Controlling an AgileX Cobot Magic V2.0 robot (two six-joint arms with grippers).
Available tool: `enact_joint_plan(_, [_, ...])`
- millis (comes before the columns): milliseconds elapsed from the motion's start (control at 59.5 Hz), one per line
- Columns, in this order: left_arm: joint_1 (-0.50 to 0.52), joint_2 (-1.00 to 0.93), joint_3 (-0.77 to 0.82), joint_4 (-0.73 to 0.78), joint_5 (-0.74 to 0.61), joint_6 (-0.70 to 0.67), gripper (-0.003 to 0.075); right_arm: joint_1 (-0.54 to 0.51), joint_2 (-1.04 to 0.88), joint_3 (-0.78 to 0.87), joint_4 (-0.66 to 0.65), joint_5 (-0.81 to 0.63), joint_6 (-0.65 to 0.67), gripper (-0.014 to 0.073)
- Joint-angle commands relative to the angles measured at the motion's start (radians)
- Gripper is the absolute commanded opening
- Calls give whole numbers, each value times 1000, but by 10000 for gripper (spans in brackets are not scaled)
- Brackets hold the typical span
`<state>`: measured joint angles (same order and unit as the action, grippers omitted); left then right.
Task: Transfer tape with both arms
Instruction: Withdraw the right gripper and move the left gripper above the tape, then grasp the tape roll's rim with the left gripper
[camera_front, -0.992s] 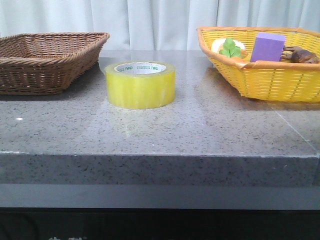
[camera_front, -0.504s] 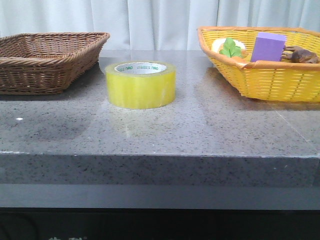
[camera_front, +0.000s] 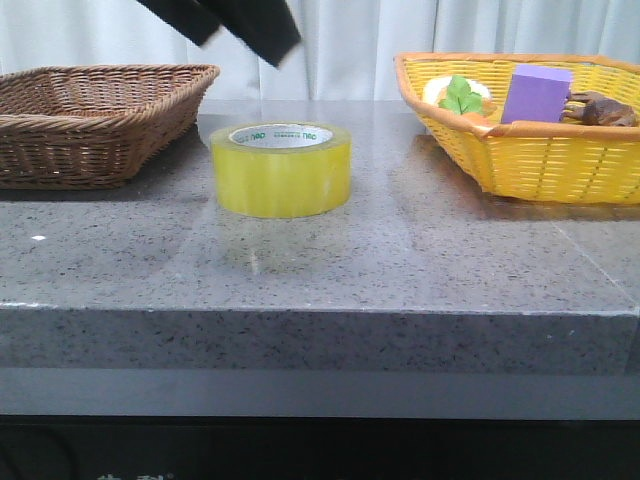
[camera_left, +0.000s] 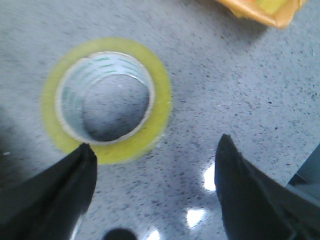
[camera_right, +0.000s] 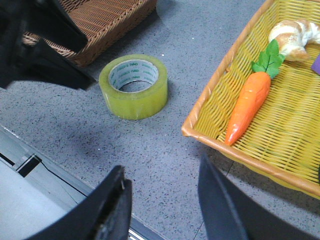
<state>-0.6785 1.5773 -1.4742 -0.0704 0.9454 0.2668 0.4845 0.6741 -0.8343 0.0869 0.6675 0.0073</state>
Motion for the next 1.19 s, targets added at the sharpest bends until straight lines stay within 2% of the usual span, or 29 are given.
enact_joint_plan(0, [-12,36,-105,-40,31,3,489,-6,-2,-25,4,-69,-7,351])
enact_joint_plan(286, [-12,225,-253,-58,65,3,489,-6,-2,-25,4,-69,-7,351])
enact_joint_plan(605, [-12,349,-302,-58,-20,3,482,-6,-2,-25,4,-69,-7,351])
enact_joint_plan(689, [-12,358,-302,-58,-22,3,416,-6,-2,-25,4,-69,-7,351])
enact_joint_plan(790, [-12,358,-302,-58,-22,3,251,-6,-2,-25,4,-69,-7,351])
enact_joint_plan(874, [-12,358,-314,-58,-12,3,151,-6,-2,-25,4,-69,-7,351])
enact_joint_plan(925, [-12,358,-323,-58,-5,3,116,-6,-2,-25,4,-69,-7,351])
enact_joint_plan(1177, [-6,357,-435,-34,87,-7,118,-6,-2,-25,4,-69,-7,351])
